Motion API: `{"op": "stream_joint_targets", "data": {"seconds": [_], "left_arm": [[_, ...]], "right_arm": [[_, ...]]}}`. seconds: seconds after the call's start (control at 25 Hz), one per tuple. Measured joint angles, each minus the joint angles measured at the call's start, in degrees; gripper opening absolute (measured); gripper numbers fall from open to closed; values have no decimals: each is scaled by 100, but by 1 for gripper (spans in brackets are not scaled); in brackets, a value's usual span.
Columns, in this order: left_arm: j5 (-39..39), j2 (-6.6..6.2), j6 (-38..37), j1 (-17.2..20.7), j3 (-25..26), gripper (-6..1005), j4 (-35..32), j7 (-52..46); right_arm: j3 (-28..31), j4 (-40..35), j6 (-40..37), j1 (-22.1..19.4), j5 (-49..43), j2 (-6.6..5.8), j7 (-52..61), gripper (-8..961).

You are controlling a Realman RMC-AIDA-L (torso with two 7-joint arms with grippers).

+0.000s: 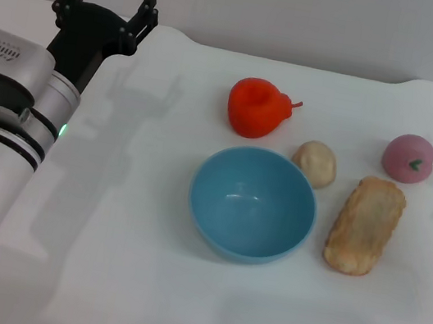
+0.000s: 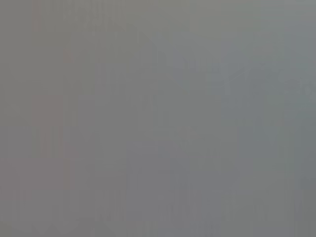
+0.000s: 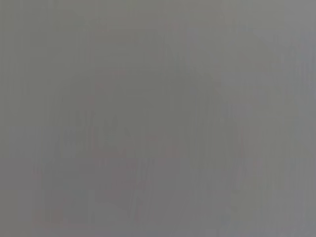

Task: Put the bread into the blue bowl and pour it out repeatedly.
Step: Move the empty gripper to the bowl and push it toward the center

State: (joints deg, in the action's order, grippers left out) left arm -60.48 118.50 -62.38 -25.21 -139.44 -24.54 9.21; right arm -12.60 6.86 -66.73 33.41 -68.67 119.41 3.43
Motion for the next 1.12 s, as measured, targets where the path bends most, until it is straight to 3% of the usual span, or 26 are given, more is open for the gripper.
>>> {"op": "stream_joint_targets", "data": {"seconds": [0.4,0.72,0.8,0.88,0.92,1.12], "left_arm": [[16,11,-419,282,-71,811,-63,-489],[537,-167,-357,429,-157,805,-322,-1385],[684,-275,-100,270,-149,802,-387,-1867],[729,-297,-23,218,-148,798,-393,-1955],[1000,-392,490,-55,-140,798,-434,-2330],[1736,-592,1724,-474,-98,798,-815,-2975]], "right_arm": [[290,14,-4,-35,3,-3,0,577],[517,-51,18,-139,3,-30,0,577],[543,-54,27,-206,3,-31,0,577],[560,-53,27,-281,3,-29,0,576],[567,-54,27,-314,3,-28,0,576],[581,-101,43,-472,3,-28,0,576]]}}
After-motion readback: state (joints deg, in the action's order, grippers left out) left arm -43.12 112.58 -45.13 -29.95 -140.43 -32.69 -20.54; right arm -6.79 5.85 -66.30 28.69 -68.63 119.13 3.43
